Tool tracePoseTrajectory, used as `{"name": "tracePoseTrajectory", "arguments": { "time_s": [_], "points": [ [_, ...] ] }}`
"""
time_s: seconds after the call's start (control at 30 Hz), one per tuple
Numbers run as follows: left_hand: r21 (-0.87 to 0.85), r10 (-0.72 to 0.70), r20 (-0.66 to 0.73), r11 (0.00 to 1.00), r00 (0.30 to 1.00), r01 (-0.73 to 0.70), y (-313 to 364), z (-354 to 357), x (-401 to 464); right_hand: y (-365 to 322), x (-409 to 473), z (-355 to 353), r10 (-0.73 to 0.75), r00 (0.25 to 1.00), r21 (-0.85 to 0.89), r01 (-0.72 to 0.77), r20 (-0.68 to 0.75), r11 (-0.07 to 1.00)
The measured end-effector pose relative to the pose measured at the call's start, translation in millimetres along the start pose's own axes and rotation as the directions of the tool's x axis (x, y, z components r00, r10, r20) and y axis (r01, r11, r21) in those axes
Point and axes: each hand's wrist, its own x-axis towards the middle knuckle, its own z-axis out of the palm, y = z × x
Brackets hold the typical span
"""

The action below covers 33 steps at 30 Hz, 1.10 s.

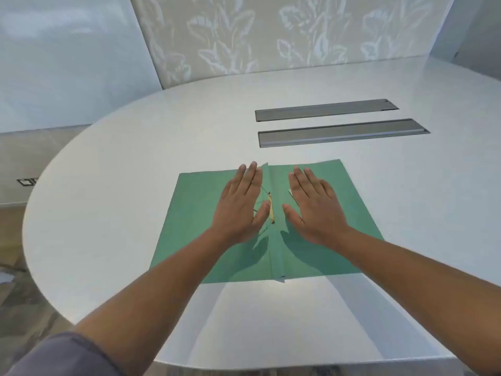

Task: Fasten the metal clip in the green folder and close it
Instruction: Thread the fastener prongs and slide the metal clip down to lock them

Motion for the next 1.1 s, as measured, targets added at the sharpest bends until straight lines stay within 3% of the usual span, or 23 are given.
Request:
{"name": "tracePoseTrajectory", "arguments": {
  "time_s": [0.1,0.17,0.3,0.4,0.47,0.57,0.7,0.83,0.97,1.1],
  "points": [
    [-0.093,-0.038,0.004,0.995,0.999,0.038,-3.1,8.7,-9.9,2.4,-8.9,6.4,0.051,0.996,0.022,-0.053,0.075,0.998],
    [-0.245,-0.076,-0.031,0.967,0.997,0.066,-4.6,16.8,-18.3,4.9,-16.0,13.8,0.078,0.99,0.038,-0.083,0.116,0.996],
    [-0.569,-0.266,-0.03,0.797,0.964,0.202,-6.4,23.2,-23.4,8.7,-24.8,21.3,0.114,0.984,0.088,-0.127,0.14,0.988],
    [-0.633,-0.356,0.078,0.704,0.931,0.322,-6.4,32.3,-29.0,9.3,-27.8,24.4,0.168,0.976,0.129,-0.186,0.142,0.974],
    [-0.598,-0.401,0.148,0.692,0.904,0.405,-9.9,38.3,-30.2,10.6,-26.3,24.7,0.188,0.974,0.169,-0.208,0.128,0.963],
    [-0.424,-0.385,0.211,0.792,0.898,0.439,-12.4,43.2,-26.8,13.2,-25.6,25.5,0.208,0.971,0.23,-0.23,0.115,0.946],
    [-0.194,-0.226,0.167,0.947,0.96,0.256,-10.9,43.6,-25.6,14.8,-26.0,26.0,0.207,0.977,0.266,-0.213,0.052,0.94],
    [-0.045,-0.146,0.193,0.987,0.97,0.157,-9.7,44.8,-26.0,18.1,-25.5,28.8,0.232,0.973,0.265,-0.229,0.02,0.937],
    [-0.009,-0.153,0.261,0.987,0.953,0.161,-9.7,44.3,-26.4,24.0,-19.9,27.9,0.297,0.953,0.321,-0.3,0.057,0.898],
    [-0.094,-0.21,0.355,0.962,0.911,0.258,-10.0,36.9,-14.7,26.9,-11.4,21.0,0.313,0.943,0.342,-0.334,0.115,0.878]
  ]
}}
